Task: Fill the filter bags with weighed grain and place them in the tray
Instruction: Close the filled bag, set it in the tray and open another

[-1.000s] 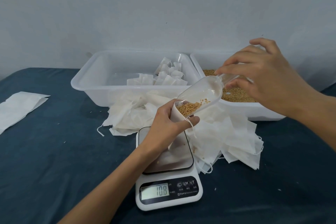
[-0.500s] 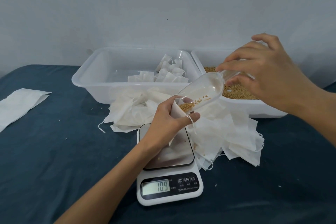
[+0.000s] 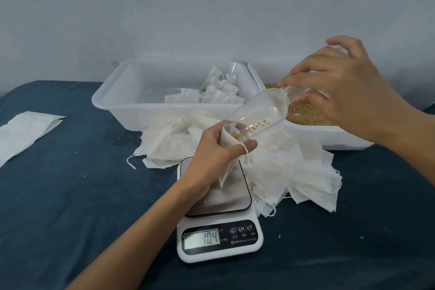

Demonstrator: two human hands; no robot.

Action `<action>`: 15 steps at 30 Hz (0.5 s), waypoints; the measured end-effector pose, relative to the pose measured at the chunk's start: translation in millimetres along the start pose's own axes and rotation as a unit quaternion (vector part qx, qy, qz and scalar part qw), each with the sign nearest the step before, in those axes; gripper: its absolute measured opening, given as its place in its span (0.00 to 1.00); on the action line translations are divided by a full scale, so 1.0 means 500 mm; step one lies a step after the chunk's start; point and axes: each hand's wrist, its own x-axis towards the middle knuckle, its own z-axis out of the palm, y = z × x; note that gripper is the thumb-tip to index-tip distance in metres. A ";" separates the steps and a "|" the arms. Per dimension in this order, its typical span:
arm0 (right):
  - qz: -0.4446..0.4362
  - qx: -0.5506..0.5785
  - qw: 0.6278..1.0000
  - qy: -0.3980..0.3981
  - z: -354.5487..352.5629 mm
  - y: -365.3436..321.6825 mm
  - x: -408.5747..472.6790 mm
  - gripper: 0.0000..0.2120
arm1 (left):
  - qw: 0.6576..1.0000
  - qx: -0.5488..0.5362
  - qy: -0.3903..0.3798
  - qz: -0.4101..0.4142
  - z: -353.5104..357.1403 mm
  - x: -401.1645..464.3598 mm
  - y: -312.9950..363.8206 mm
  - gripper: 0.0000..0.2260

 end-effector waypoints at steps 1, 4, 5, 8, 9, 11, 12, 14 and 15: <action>-0.001 -0.001 1.000 0.000 0.001 0.000 0.000 0.10 | 1.000 0.001 0.001 -0.001 0.000 0.000 0.000 0.12; -0.003 0.000 1.000 -0.004 0.003 0.001 0.000 0.11 | 1.000 0.015 0.003 0.002 0.000 -0.001 0.000 0.12; -0.004 -0.001 1.000 -0.005 0.003 0.002 0.001 0.11 | 1.000 0.018 0.003 0.003 0.000 -0.001 0.001 0.12; -0.007 -0.007 1.000 -0.003 0.005 0.001 0.001 0.10 | 1.000 0.023 0.001 0.001 0.000 -0.002 0.004 0.13; -0.007 -0.008 1.000 -0.002 0.005 0.001 0.001 0.11 | 1.000 0.023 0.000 -0.001 0.000 -0.002 0.005 0.13; -0.008 -0.010 1.000 -0.002 0.005 -0.001 0.002 0.12 | 1.000 0.024 -0.003 -0.005 0.000 -0.003 0.008 0.13; -0.009 -0.010 1.000 -0.002 0.005 -0.001 0.002 0.12 | 1.000 0.024 -0.005 -0.007 0.000 -0.004 0.009 0.13; -0.011 -0.010 1.000 -0.001 0.005 -0.001 0.001 0.12 | 0.999 0.030 -0.005 -0.009 0.000 -0.006 0.011 0.13; -0.011 -0.010 1.000 -0.001 0.004 0.000 0.001 0.12 | 0.999 0.035 -0.005 -0.009 0.000 -0.006 0.012 0.14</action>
